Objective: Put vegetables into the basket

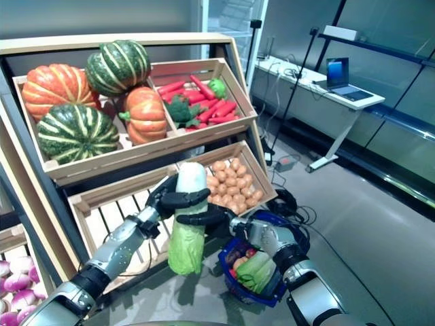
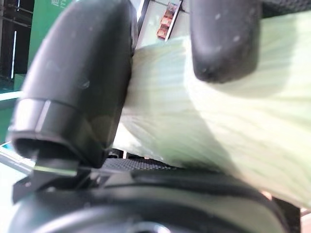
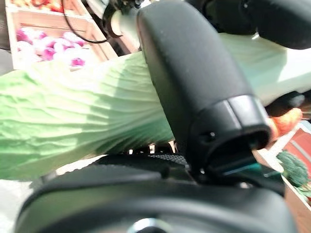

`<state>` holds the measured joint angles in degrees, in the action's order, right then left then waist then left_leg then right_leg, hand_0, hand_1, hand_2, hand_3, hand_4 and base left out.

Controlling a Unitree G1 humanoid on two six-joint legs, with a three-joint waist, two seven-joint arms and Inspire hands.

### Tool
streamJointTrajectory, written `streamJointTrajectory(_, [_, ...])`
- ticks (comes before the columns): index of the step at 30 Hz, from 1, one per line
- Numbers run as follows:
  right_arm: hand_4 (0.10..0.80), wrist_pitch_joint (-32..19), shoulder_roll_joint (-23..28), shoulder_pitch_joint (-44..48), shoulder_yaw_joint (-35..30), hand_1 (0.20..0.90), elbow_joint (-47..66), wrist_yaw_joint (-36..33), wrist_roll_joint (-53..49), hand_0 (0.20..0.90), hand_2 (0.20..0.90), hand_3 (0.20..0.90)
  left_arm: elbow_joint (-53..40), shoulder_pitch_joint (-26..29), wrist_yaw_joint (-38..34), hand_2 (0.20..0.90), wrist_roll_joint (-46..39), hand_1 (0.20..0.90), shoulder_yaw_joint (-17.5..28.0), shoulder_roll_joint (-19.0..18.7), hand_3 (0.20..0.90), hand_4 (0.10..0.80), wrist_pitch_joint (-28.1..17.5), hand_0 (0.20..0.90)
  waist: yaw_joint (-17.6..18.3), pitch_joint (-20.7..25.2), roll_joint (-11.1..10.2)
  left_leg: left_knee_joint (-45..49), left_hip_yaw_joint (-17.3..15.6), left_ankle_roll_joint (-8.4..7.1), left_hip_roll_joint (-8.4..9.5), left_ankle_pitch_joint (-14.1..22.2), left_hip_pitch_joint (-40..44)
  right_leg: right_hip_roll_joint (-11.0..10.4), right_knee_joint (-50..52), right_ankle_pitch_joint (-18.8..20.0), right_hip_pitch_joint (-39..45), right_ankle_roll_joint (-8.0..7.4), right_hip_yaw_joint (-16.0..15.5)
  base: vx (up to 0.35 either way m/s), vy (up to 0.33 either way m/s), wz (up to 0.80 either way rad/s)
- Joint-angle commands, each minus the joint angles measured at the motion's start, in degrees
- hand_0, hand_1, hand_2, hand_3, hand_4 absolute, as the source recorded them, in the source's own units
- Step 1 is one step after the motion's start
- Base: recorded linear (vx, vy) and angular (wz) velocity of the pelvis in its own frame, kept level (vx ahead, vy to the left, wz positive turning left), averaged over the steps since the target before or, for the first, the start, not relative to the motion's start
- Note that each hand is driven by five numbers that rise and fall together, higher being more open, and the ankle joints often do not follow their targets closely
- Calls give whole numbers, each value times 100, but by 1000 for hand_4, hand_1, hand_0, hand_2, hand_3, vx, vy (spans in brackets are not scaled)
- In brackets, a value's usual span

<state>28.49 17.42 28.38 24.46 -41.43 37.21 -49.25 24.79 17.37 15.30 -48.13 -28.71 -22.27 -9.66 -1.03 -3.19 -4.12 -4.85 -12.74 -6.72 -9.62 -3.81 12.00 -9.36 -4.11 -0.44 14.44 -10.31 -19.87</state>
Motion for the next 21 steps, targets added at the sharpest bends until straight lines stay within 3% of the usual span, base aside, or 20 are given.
streamJointTrajectory(1, [800,78,-349,278,535,900,-626,550,1184,900,900,900,-1387,1456,953,300,-627,300,188,958,300,400,-948,300,-146,148,164,-15,226,34,63,309,-13,-49,73,159,-88,331,-17,0,0,0])
streamJointTrajectory(3, [800,-444,-124,417,758,900,-730,458,2089,900,900,900,-1391,1468,922,300,-541,300,185,990,300,400,-923,300,-140,139,139,-15,236,35,59,307,-19,-57,70,168,-96,326,-3,0,0,0])
streamJointTrajectory(5, [800,-801,105,616,977,900,-753,228,2263,900,900,900,-1384,1489,859,300,-461,300,168,1022,300,400,-917,300,-128,122,112,-15,241,34,60,301,-18,-61,66,188,-98,318,24,0,0,0])
streamJointTrajectory(12, [800,-992,230,913,906,900,-565,-311,2162,900,900,900,-1279,1517,891,300,-433,300,239,1048,300,400,-933,300,-74,62,110,-15,205,37,53,293,13,-70,110,199,-117,313,78,0,0,0])
streamJointTrajectory(21, [800,-720,-104,539,520,900,-469,-152,996,900,900,900,-1242,1439,985,300,-474,300,362,1103,300,400,-908,300,-51,64,161,-15,166,42,51,316,62,-60,71,187,-61,316,75,7,2,0])
